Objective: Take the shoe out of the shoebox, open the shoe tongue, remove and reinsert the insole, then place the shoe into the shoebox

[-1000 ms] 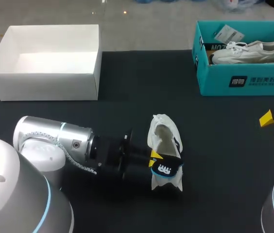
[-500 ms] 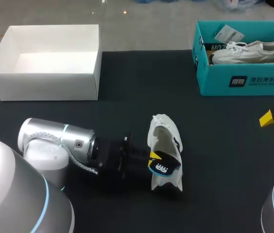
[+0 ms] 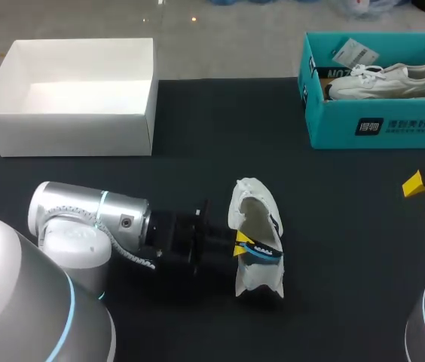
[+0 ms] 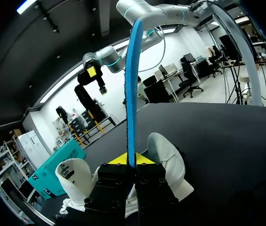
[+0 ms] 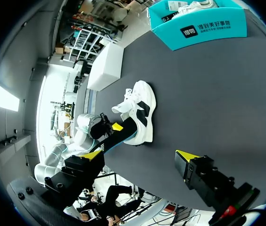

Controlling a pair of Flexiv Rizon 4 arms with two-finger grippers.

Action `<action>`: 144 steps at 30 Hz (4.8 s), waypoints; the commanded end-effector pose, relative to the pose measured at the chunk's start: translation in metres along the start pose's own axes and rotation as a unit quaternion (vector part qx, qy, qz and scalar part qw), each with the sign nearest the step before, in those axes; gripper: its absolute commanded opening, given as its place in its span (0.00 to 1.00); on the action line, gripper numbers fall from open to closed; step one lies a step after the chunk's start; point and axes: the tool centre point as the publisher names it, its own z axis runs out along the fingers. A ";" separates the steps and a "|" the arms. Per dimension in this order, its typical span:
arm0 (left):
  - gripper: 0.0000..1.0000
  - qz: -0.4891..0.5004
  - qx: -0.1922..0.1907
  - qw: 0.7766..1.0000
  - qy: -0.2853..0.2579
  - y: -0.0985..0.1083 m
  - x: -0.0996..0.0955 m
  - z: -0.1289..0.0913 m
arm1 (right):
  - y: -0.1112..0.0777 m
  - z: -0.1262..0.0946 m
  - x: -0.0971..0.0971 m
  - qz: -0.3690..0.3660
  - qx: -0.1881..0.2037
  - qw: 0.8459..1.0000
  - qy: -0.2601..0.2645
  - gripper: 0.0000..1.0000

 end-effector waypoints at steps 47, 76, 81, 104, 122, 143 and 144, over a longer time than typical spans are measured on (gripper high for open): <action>0.43 0.005 -0.008 1.000 0.020 0.006 -0.002 -0.002 | -0.009 -0.001 0.001 0.001 -0.037 0.999 -0.001 1.00; 0.00 0.021 -0.073 0.994 0.080 0.018 0.007 0.004 | -0.009 -0.001 0.001 0.001 -0.037 0.999 -0.001 1.00; 0.00 0.008 -0.078 0.995 0.065 0.025 0.003 0.001 | -0.009 -0.001 0.001 0.001 -0.037 0.999 -0.001 1.00; 0.00 0.004 -0.073 0.996 0.058 0.001 0.001 0.002 | -0.009 -0.001 0.001 0.001 -0.037 0.999 -0.001 1.00; 0.00 0.023 -0.105 0.993 0.055 0.035 -0.007 0.005 | -0.009 -0.001 0.001 0.001 -0.037 0.999 -0.001 1.00; 0.50 0.031 -0.089 0.995 0.042 0.005 -0.011 -0.001 | -0.009 -0.001 0.001 0.001 -0.037 0.999 -0.001 1.00; 0.48 0.033 -0.090 0.994 0.045 0.003 -0.010 -0.001 | -0.009 -0.001 0.001 0.001 -0.037 0.999 -0.001 1.00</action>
